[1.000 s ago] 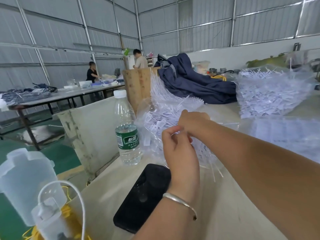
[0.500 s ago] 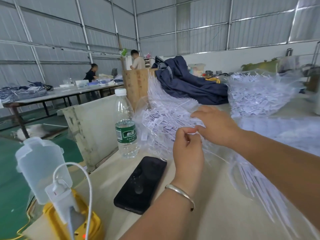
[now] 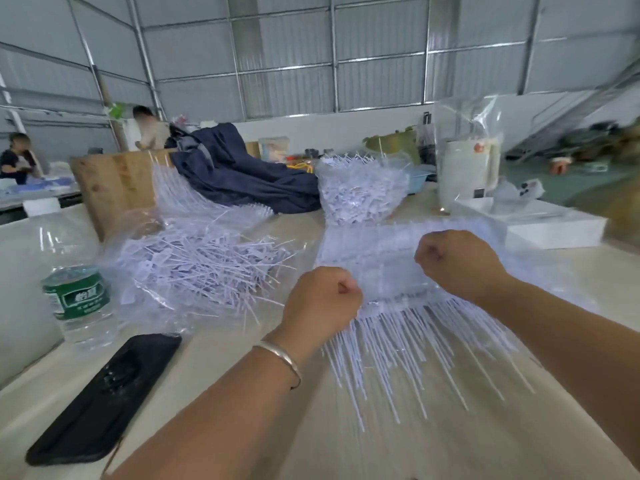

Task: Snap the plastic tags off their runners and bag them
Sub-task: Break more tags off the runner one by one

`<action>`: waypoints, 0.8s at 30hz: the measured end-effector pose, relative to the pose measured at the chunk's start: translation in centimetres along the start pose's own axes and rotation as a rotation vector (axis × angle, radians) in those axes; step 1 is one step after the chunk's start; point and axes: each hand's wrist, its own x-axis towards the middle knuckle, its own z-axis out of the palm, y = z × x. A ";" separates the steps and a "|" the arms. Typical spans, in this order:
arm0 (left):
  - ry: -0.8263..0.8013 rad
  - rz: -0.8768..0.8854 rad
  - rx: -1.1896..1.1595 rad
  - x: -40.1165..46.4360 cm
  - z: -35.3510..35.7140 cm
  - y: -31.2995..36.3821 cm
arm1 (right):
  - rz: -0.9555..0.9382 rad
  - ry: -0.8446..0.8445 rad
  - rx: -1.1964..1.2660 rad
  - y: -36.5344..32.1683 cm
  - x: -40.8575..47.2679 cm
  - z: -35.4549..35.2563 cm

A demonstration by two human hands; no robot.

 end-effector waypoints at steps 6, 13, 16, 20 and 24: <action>-0.089 0.210 0.501 -0.1 3.4 0.8 | -0.096 -0.056 -0.103 3.6 -3.0 2.5; -0.145 0.179 0.563 1.3 4.1 -3.2 | -0.231 -0.097 -0.226 5.2 -3.1 5.6; -0.145 0.170 0.537 1.4 4.3 -4.0 | -0.192 -0.196 -0.297 5.3 -3.2 6.0; -0.146 0.167 0.512 0.9 3.8 -4.2 | -0.091 -0.298 -0.296 4.6 -3.3 6.3; -0.102 0.124 0.384 0.5 3.7 -3.8 | -0.007 -0.340 -0.262 3.9 -3.3 6.7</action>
